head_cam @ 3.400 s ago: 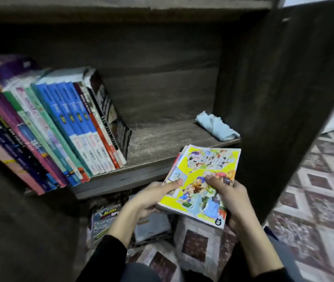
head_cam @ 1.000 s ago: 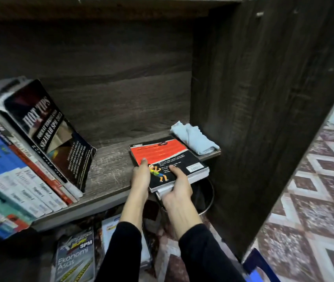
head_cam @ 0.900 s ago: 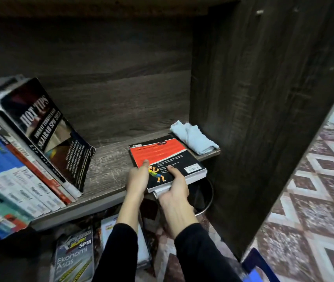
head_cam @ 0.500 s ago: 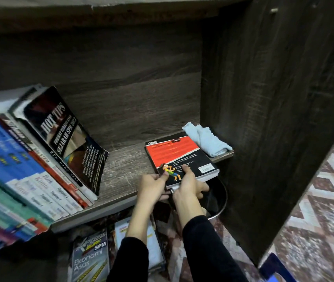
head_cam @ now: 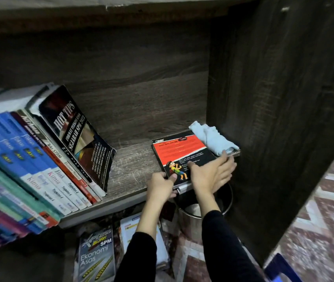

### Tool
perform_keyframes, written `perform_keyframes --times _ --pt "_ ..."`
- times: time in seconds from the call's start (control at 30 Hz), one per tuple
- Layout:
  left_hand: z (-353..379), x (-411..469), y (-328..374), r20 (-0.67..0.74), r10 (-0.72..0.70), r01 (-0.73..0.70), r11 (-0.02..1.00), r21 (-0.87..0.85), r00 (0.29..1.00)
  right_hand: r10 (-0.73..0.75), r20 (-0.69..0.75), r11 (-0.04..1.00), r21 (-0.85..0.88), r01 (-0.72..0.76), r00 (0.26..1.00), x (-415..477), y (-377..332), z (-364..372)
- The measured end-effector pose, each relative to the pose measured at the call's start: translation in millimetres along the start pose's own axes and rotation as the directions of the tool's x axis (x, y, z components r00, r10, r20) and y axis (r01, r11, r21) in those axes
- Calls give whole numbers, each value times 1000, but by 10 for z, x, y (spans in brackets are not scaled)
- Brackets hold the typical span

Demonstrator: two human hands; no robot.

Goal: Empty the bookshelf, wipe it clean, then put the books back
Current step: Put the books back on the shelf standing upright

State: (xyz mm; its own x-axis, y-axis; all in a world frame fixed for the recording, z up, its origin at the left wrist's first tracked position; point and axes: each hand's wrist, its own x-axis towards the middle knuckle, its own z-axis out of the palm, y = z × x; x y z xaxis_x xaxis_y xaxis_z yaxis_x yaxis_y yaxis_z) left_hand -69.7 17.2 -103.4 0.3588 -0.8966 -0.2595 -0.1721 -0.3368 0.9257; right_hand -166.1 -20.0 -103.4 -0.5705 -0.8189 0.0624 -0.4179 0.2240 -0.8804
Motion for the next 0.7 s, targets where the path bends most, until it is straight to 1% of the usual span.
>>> perform_keyframes --times 0.07,0.13,0.23,0.33,0.4,0.5,0.53,0.6,0.67,0.7 --pt "-5 -8 9 -7 0 0 1000 16 1000 -94 86 984 -142 106 992 60 7 -53" --pt "-7 -14 14 -10 -1 1 1000 29 1000 -136 158 959 -226 169 978 119 19 -104" --pt "-13 -37 35 -10 6 -6 999 50 1000 -180 217 945 -231 230 959 182 53 -142" --pt "1 -59 73 -28 51 -48 994 94 998 -234 207 935 -219 278 950 190 62 -163" --pt "25 -52 80 -46 66 -58 987 151 997 -229 212 931 -237 278 950 199 44 -186" --pt "27 -40 110 -57 43 -30 978 208 997 -230 234 906 -303 296 945 205 -18 -213" --pt "16 -43 121 -57 49 -32 961 274 997 -240 238 894 -323 310 941 197 -51 -221" --pt "6 -66 145 -54 72 -41 897 440 996 -250 251 881 -342 328 935 188 -127 -254" --pt "7 -95 165 -37 80 -50 860 508 996 -192 284 910 -307 278 939 219 -187 -326" --pt "6 -105 170 -32 74 -46 852 522 997 -117 310 944 -260 203 944 271 -197 -360"
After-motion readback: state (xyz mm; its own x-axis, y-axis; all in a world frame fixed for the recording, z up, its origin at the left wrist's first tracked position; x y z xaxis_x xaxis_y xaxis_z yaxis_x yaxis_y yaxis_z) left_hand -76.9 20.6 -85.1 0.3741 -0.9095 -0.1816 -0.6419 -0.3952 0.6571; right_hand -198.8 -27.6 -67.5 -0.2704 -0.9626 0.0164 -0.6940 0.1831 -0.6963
